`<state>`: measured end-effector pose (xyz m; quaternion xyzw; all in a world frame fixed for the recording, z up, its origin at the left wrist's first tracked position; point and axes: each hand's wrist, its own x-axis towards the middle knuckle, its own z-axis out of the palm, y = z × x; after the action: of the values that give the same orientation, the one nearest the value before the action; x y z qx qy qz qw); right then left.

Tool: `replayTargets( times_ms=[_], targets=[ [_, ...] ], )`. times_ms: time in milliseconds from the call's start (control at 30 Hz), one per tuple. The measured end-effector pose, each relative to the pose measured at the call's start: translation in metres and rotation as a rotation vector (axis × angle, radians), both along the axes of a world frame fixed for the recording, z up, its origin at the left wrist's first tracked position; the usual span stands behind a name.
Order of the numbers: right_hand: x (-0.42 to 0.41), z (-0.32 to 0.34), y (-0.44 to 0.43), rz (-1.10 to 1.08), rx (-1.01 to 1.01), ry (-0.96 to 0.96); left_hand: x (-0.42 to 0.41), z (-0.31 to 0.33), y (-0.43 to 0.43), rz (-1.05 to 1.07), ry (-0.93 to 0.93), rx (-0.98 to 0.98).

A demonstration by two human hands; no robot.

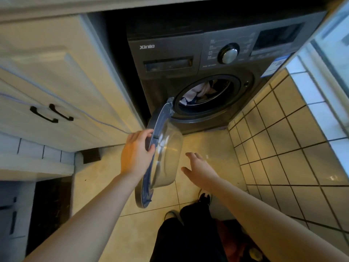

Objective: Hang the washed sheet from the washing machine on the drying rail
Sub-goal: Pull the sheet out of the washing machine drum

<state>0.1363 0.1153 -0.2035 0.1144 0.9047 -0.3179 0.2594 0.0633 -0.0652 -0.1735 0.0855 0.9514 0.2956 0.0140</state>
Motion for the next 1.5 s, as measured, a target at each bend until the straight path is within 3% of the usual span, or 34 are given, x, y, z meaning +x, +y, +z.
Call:
replayTargets(
  times_ms=[200,500,700,900,1067,1233,1500],
  targets=[
    [-0.021,-0.006,0.066,-0.020,0.126,0.063,-0.024,-0.014,0.066,-0.196,0.017,-0.092],
    [-0.080,-0.044,0.153,0.064,0.222,0.145,-0.062,-0.076,0.153,-0.364,-0.124,-0.331],
    [-0.136,-0.097,0.196,0.107,0.286,0.206,-0.109,-0.139,0.200,-0.293,-0.234,-0.425],
    [-0.199,-0.179,0.216,0.074,0.263,0.276,-0.165,-0.212,0.223,-0.234,-0.211,-0.493],
    [-0.245,-0.245,0.224,-0.017,0.095,0.279,-0.216,-0.264,0.240,-0.038,-0.185,-0.397],
    [-0.293,-0.296,0.229,0.031,0.083,0.415,-0.264,-0.303,0.254,0.133,-0.157,-0.423],
    [-0.363,-0.340,0.231,0.153,0.190,0.539,-0.313,-0.353,0.270,0.131,-0.127,-0.983]
  ],
)
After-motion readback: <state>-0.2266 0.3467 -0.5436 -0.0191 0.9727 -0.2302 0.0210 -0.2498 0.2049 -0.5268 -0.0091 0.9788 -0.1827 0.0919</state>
